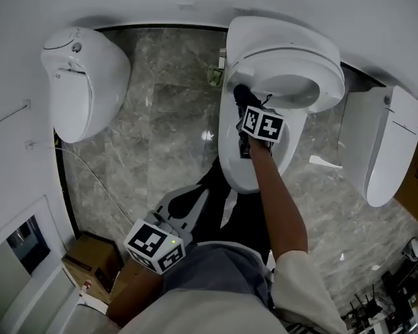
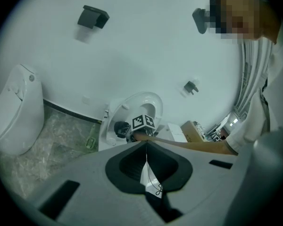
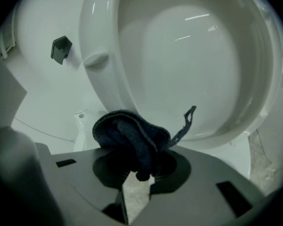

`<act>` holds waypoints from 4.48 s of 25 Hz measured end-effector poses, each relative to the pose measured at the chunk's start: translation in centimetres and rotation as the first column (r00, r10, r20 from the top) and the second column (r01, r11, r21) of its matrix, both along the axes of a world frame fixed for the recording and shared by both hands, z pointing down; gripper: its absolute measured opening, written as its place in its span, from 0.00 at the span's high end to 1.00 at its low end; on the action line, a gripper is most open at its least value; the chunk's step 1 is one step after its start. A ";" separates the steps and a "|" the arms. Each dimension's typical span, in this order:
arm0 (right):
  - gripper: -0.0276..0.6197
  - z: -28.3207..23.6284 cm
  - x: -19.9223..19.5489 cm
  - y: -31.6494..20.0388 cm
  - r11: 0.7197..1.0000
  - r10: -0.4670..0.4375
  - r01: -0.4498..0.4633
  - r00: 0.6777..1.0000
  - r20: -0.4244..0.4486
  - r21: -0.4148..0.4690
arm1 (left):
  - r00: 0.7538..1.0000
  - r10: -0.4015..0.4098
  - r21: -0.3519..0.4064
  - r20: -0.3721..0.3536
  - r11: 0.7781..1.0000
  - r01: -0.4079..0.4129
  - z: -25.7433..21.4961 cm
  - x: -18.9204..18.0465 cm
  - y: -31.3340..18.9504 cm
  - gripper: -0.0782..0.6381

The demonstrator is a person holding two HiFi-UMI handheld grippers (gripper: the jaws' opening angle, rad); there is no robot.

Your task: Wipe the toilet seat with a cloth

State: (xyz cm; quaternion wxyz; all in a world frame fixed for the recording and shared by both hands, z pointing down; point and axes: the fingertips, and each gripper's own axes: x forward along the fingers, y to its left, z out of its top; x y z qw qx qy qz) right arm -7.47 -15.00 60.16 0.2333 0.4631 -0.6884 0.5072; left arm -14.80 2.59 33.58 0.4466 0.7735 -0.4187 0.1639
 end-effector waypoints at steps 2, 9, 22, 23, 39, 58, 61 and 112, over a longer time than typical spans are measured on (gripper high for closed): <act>0.85 0.8 0.0 0.2 1.000 0.005 -0.005 1.000 0.006 0.001 | 1.000 0.002 -0.013 0.009 1.000 -0.001 0.4 0.3 0.2 0.88; 0.85 4.3 0.7 1.3 0.999 0.040 -0.040 0.999 0.008 -0.021 | 0.999 -0.005 -0.059 0.043 0.998 0.007 2.2 0.8 1.2 0.88; 0.85 9.0 3.1 3.3 0.978 0.210 -0.205 0.964 0.167 -0.044 | 0.997 0.009 -0.116 0.073 0.993 -0.001 5.0 2.7 3.0 0.88; 0.85 9.5 3.5 3.5 0.977 0.213 -0.207 0.964 0.161 -0.049 | 0.997 0.013 -0.118 0.078 0.993 -0.003 5.2 2.8 3.2 0.88; 0.85 13.7 9.6 5.2 0.972 0.221 -0.216 0.974 0.046 -0.093 | 0.991 0.042 -0.117 0.123 0.993 -0.028 6.0 5.7 5.0 0.88; 0.85 12.8 17.9 5.3 0.943 0.323 -0.321 0.947 0.005 -0.093 | 0.991 0.083 -0.097 0.101 0.993 -0.074 5.2 10.1 4.7 0.88; 0.85 12.3 18.7 5.1 0.935 0.345 -0.343 0.939 0.004 -0.093 | 0.992 0.082 -0.094 0.097 0.993 -0.073 5.0 10.2 4.7 0.88; 0.85 -10.4 20.8 -1.1 0.971 0.196 -0.174 0.972 -0.129 0.166 | 0.997 0.065 0.124 -0.029 0.990 -0.061 -4.6 6.7 0.2 0.88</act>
